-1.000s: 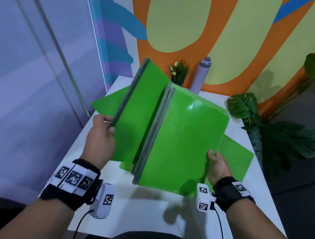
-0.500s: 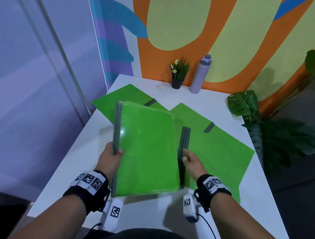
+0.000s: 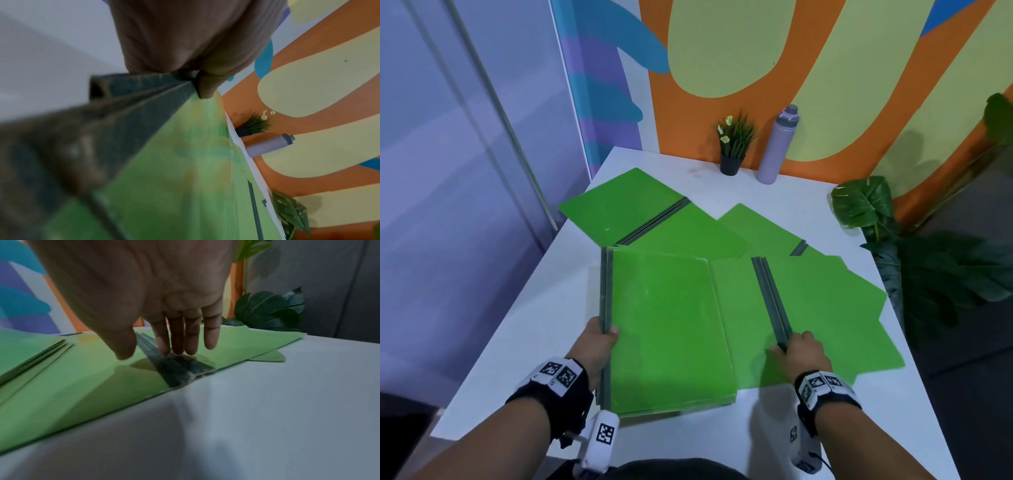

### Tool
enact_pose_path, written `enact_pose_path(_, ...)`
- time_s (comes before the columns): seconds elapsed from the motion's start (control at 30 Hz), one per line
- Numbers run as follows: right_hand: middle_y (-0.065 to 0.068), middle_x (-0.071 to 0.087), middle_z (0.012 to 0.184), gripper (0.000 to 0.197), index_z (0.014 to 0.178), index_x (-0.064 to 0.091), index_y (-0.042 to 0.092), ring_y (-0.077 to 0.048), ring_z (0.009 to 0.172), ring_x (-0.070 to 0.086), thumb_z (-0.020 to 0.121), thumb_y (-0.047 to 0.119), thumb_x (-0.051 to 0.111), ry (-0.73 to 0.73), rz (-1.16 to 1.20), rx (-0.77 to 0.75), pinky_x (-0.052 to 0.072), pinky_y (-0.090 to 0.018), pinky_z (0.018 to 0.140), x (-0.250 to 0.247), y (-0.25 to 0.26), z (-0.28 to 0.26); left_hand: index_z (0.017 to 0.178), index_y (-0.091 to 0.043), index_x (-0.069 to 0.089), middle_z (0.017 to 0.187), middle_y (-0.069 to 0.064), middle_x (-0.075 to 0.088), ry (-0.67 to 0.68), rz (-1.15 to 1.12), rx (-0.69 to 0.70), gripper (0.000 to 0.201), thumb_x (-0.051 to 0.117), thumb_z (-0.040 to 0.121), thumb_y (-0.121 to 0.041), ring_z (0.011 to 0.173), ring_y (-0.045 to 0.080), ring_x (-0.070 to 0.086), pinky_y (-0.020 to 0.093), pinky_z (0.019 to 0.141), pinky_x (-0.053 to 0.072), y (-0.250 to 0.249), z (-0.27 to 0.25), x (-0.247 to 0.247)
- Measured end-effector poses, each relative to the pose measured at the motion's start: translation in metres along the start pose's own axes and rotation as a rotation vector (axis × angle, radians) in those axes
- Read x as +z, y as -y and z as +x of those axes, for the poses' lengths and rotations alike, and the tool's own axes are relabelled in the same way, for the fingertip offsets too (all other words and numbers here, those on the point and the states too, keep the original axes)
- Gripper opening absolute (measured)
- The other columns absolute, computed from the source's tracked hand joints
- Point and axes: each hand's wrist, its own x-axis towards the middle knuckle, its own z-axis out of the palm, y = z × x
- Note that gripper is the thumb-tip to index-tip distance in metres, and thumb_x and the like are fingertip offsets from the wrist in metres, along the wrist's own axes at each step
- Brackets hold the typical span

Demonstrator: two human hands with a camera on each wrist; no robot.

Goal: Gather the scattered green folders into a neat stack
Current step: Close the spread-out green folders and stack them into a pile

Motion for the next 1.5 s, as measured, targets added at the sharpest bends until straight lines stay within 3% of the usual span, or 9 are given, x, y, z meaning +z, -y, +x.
enact_pose_path(0.3,-0.013,0.05,0.113,0.025,0.112,0.044,0.012,-0.027,0.105,0.049,0.091,0.025,0.05,-0.031,0.036,0.162,0.047,-0.038,0.086,0.018,-0.007,-0.013,0.115,-0.015,0.04,0.117,0.012,0.052,0.06,0.035,-0.001,0.019,0.046,0.098,-0.021,0.115,0.033,0.048,0.05,0.103,0.039,-0.003,0.003,0.014)
enact_pose_path(0.5,-0.013,0.06,0.108,0.019,0.105,0.053,0.005,-0.028,0.098,0.059,0.091,0.012,0.043,0.049,0.026,0.188,0.052,-0.036,0.084,0.009,-0.018,-0.004,0.136,-0.008,0.034,0.135,0.017,0.047,0.059,0.031,-0.051,0.044,0.046,0.097,-0.024,0.127,0.038,0.043,0.055,0.109,0.035,-0.006,0.012,0.016)
enact_pose_path(0.67,-0.017,0.052,0.104,0.013,0.094,0.05,-0.001,-0.029,0.087,0.049,0.089,0.007,0.041,-0.266,0.291,0.182,0.05,-0.044,0.078,-0.03,-0.007,0.004,0.131,-0.004,0.037,0.114,0.012,0.05,0.009,-0.011,-0.071,0.039,0.041,0.099,-0.027,0.108,0.031,0.047,0.046,0.099,0.04,-0.009,0.017,0.019)
enact_pose_path(0.8,-0.007,0.054,0.069,0.012,0.086,0.039,0.012,-0.029,0.064,0.056,0.097,0.019,0.039,-0.5,0.602,0.224,0.046,-0.036,0.062,-0.096,0.013,-0.001,0.139,0.001,0.034,0.11,0.014,0.052,-0.025,-0.038,-0.128,0.049,0.043,0.098,-0.025,0.106,0.034,0.05,0.043,0.094,0.041,-0.014,0.02,0.022)
enact_pose_path(0.93,0.0,0.054,0.072,0.004,0.096,0.044,0.014,-0.026,0.063,0.05,0.096,0.013,0.04,-0.71,0.566,-0.014,0.036,-0.032,0.06,-0.133,0.042,-0.019,0.136,0.0,0.035,0.1,0.008,0.046,-0.005,-0.115,-0.14,0.043,0.045,0.098,-0.017,0.093,0.028,0.045,0.042,0.085,0.036,-0.018,0.021,0.027)
enact_pose_path(1.07,0.004,0.056,0.059,0.021,0.104,0.054,0.011,-0.021,0.041,0.049,0.098,0.024,0.039,-0.885,0.513,-0.539,0.04,-0.024,0.041,-0.122,0.077,-0.043,0.134,-0.003,0.037,0.102,0.01,0.045,0.03,-0.263,-0.149,0.041,0.045,0.099,-0.023,0.099,0.032,0.048,0.047,0.094,0.044,-0.026,0.018,0.031)
enact_pose_path(1.17,0.003,0.06,0.057,0.025,0.112,0.051,0.017,-0.012,0.04,0.051,0.098,0.034,0.038,-0.716,0.425,-0.861,0.046,-0.02,0.038,-0.095,0.098,-0.059,0.134,-0.008,0.043,0.125,0.017,0.059,0.108,-0.386,-0.255,0.059,0.043,0.093,-0.051,0.117,0.04,0.057,0.056,0.098,0.047,-0.027,0.021,0.028)
enact_pose_path(1.33,0.003,0.067,0.069,0.021,0.088,0.065,0.015,-0.011,0.055,0.059,0.094,0.032,0.055,-0.51,0.234,-1.206,0.05,-0.025,0.045,-0.043,0.115,-0.075,0.135,-0.018,0.052,0.13,0.022,0.062,0.241,-0.509,-0.268,0.091,0.02,0.079,-0.082,0.118,0.038,0.06,0.059,0.102,0.044,-0.038,0.005,0.022)
enact_pose_path(1.5,-0.001,0.071,0.109,0.036,0.108,0.061,0.019,-0.018,0.091,0.066,0.094,0.048,0.044,-0.067,0.091,-1.226,0.057,-0.035,0.077,-0.017,0.11,-0.077,0.149,-0.008,0.017,0.157,0.019,0.027,0.069,-0.258,-0.191,0.113,0.078,0.066,-0.055,0.142,0.04,0.029,0.061,0.109,0.031,-0.034,0.009,0.03)
